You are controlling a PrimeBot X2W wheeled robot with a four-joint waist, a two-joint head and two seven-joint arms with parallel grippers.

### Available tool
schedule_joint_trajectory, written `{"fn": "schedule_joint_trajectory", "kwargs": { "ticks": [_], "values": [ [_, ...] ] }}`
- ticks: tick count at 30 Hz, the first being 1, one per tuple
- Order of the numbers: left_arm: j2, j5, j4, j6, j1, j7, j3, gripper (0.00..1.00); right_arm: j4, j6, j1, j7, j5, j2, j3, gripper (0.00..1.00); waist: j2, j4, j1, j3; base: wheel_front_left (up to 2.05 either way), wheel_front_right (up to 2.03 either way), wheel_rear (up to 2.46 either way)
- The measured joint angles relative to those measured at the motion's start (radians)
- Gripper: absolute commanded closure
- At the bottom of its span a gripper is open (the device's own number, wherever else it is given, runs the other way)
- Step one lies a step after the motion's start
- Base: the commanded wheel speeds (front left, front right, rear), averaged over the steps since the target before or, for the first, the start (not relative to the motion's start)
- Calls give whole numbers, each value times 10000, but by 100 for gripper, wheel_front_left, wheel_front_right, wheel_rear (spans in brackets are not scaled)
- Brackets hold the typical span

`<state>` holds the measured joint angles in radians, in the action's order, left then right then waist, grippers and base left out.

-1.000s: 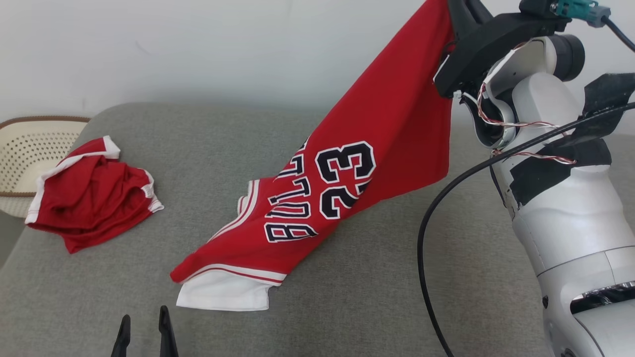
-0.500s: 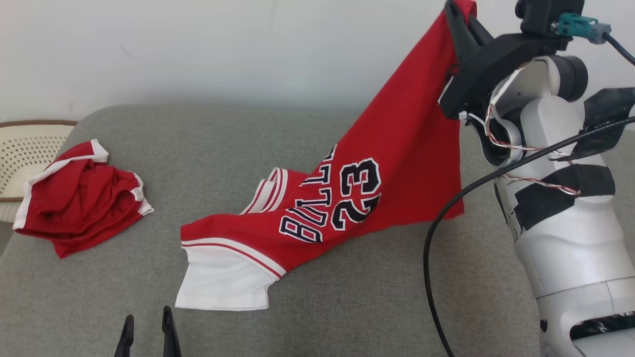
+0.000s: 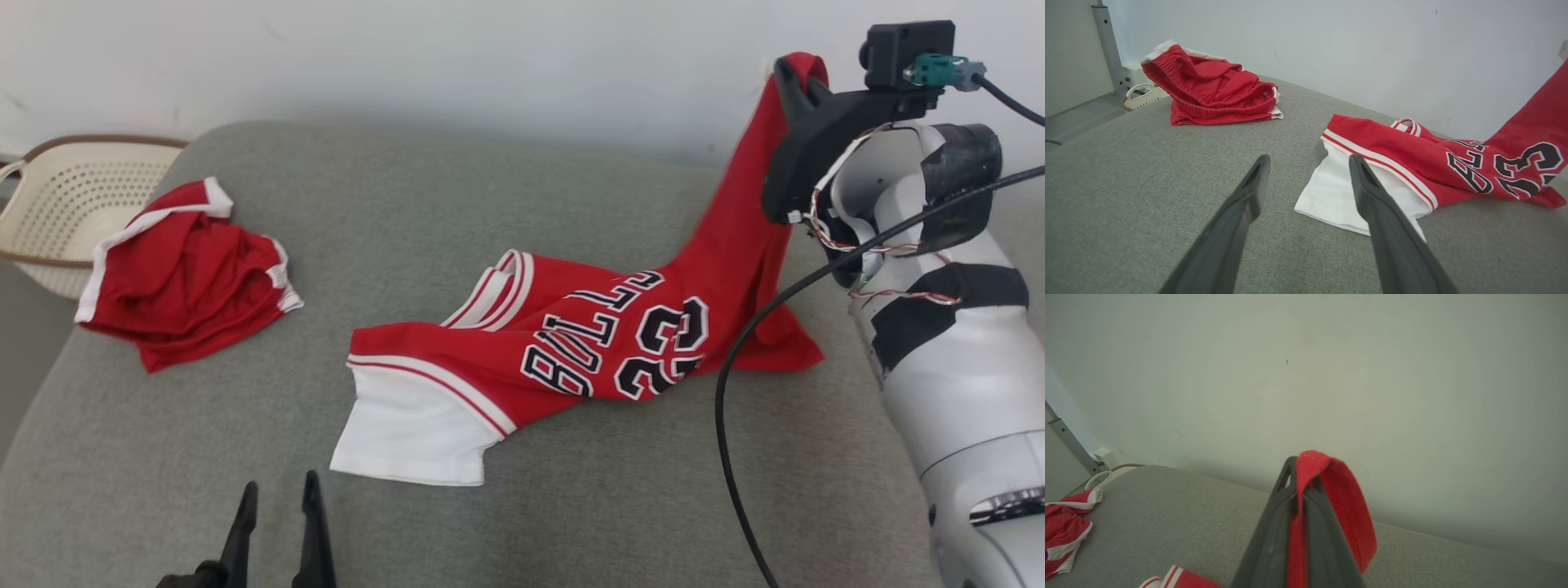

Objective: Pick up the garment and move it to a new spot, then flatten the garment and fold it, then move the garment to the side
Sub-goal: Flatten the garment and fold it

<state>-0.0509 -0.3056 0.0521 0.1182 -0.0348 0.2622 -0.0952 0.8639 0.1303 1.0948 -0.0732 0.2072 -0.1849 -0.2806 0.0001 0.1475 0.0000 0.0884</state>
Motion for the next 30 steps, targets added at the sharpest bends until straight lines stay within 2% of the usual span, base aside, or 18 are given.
{"fn": "schedule_joint_trajectory", "kwargs": {
  "ticks": [3,4,5,10,15,20,26,30],
  "values": [
    [2,-44,123,-31,-259,0,-276,0,972,0,433,196,-253,-188,-56,100,0,289,0,145,0,0,0],
    [0,-71,144,-33,-348,0,-389,0,1275,0,569,219,-299,-249,-31,72,0,387,0,197,0,0,0],
    [4,-105,171,-35,-418,0,-468,0,1580,0,689,238,-443,-314,-50,0,0,485,0,254,0,0,0],
    [2,-167,307,-29,-633,0,-683,0,2652,0,1128,307,-640,-399,-167,0,0,874,0,586,0,0,0],
    [0,-163,364,-21,-638,0,-514,0,3484,0,1249,-69,-510,-209,-332,0,1,879,2,785,0,0,0],
    [4,-161,393,-38,-636,0,-556,0,3789,0,1316,-504,-249,-84,-516,0,1,593,1,777,0,0,0],
    [4,-161,408,-35,-686,0,-604,0,3804,0,1389,-194,38,-58,-855,0,0,320,1,759,0,0,0],
    [2,-104,412,-82,-666,0,-566,0,3785,0,877,228,305,-157,-1143,0,0,237,1,633,0,0,0]
  ]
}}
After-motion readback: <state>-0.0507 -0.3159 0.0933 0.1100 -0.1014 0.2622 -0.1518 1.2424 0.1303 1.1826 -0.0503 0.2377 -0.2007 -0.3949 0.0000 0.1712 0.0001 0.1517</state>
